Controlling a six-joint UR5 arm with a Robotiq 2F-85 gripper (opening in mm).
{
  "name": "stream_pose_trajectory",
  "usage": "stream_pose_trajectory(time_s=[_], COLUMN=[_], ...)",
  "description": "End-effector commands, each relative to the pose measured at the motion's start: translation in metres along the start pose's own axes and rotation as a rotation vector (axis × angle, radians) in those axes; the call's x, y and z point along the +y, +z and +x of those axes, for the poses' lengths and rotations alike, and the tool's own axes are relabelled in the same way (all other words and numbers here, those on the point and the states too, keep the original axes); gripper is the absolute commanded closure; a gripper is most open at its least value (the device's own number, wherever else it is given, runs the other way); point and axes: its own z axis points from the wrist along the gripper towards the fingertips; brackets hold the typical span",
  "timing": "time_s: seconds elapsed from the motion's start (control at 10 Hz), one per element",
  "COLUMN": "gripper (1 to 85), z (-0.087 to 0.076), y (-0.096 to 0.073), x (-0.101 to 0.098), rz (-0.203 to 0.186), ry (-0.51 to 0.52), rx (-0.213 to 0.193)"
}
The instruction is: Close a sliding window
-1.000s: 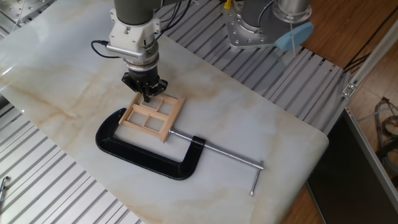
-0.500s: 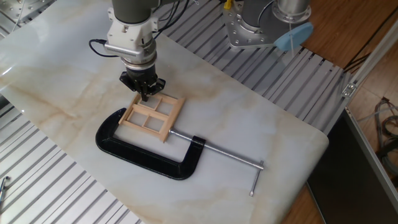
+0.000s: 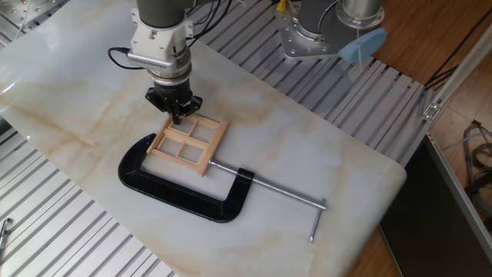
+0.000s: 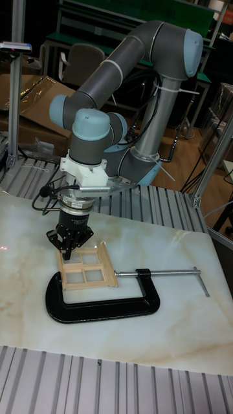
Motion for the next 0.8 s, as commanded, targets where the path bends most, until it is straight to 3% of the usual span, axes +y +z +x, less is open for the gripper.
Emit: stream_pose_trajectory(time_s=[0.0, 0.6, 0.7], gripper=[85.0, 85.0, 85.0], z=[-0.002, -0.006, -0.009], y=[-0.001, -0.004, -0.005], x=[-0.003, 0.015, 0.020], rz=[-0.001, -0.056, -0.080], ry=[0.001, 0.081, 0.108], rx=[-0.011, -0.017, -0.026])
